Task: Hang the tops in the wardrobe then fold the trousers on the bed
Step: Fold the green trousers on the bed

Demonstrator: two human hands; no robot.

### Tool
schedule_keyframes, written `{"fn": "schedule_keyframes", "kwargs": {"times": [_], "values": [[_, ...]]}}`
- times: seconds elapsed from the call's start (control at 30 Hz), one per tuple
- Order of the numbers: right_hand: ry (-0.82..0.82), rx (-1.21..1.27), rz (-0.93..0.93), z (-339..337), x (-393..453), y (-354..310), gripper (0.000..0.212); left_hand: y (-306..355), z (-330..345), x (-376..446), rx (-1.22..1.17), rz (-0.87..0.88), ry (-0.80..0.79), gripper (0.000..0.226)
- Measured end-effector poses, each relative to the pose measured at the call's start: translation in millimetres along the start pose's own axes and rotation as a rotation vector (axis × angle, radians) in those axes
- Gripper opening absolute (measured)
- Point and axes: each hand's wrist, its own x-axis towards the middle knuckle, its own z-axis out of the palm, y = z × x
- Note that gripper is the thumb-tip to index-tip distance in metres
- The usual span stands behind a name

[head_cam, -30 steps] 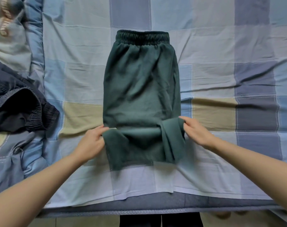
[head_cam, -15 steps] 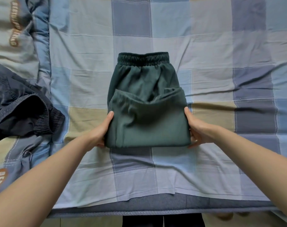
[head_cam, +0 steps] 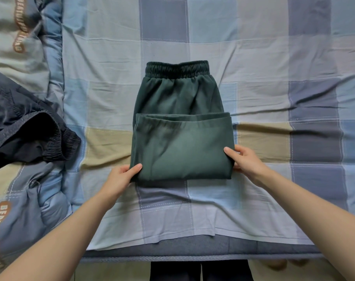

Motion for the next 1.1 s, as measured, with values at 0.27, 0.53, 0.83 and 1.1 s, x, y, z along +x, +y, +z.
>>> {"fn": "schedule_keyframes", "kwargs": {"times": [0.27, 0.53, 0.83, 1.1], "values": [[-0.069, 0.017, 0.146, -7, -12, 20, 0.036, -21, 11, -9, -0.139, -0.013, 0.144, 0.005], [0.025, 0.006, 0.165, 16, -26, 34, 0.021, -31, 6, -14, -0.246, -0.058, 0.17, 0.022], [0.146, 0.136, 0.194, 15, -92, 23, 0.041, -31, 5, -80, -0.216, -0.134, 0.146, 0.026], [-0.08, -0.212, 0.207, -5, -185, 4, 0.03, -2, -10, -178, 0.098, -0.204, -0.24, 0.076]]}}
